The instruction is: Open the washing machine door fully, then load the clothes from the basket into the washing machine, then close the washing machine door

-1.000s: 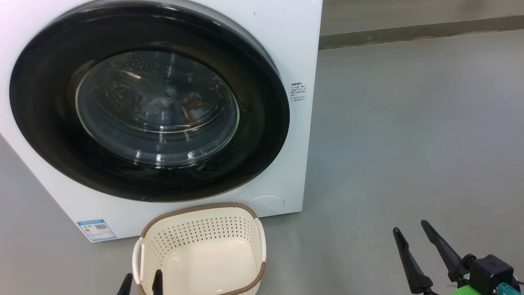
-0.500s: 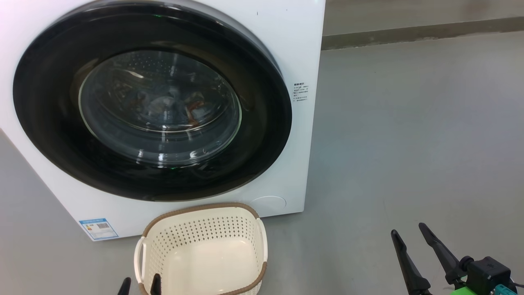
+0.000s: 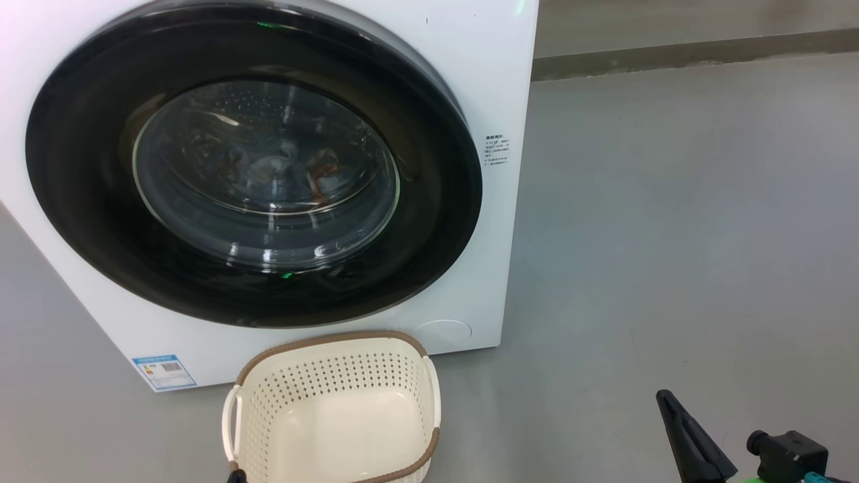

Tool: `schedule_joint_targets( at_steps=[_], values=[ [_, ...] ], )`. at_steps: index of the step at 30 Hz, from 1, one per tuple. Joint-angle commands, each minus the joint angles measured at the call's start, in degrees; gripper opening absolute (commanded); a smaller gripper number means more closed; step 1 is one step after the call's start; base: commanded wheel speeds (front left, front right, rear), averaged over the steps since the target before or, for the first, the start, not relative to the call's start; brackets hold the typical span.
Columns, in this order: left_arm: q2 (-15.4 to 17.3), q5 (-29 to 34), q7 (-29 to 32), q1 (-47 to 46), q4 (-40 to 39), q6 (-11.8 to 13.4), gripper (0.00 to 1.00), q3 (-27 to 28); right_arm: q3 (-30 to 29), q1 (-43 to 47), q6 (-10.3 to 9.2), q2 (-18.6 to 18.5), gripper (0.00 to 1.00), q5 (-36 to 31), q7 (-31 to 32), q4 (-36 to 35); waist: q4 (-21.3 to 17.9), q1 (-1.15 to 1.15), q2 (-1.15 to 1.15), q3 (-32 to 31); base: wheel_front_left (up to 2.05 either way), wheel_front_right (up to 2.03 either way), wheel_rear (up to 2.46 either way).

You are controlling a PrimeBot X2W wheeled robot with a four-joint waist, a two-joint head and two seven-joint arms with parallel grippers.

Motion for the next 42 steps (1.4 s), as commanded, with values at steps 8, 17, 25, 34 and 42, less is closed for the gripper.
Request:
schedule_joint_targets(
  at_steps=[8,17,25,34,42],
  values=[
    [0.7,-5.6,1.2,-2.2,-0.6,0.0,0.00,0.8,-1.0,-1.5,0.01,-0.1,0.00,5.3,1.2,-0.7,0.3,-0.02,0.00,0.3,0.00,0.00,0.00],
    [1.0,-11.0,2.4,-3.5,0.0,0.0,0.00,1.4,-1.7,-2.3,0.01,0.4,0.00,10.7,2.5,-0.3,0.6,-0.02,0.00,0.6,0.00,0.00,0.00],
    [1.2,-15.8,3.6,-4.7,0.4,0.0,0.00,1.9,-2.4,-3.0,0.02,0.9,0.00,15.4,3.7,0.1,0.9,-0.02,0.00,0.8,0.00,0.00,0.00],
    [1.4,-21.2,4.9,-6.0,0.7,0.0,0.00,2.5,-3.2,-3.8,0.02,1.4,0.00,20.7,5.2,0.6,1.2,-0.02,0.00,1.0,0.00,0.00,0.00],
    [1.5,-25.9,6.2,-7.1,1.1,0.0,0.00,3.1,-4.0,-4.5,0.03,1.9,0.00,25.4,6.4,1.0,1.5,-0.02,0.00,1.2,0.00,0.00,0.00]
  ],
)
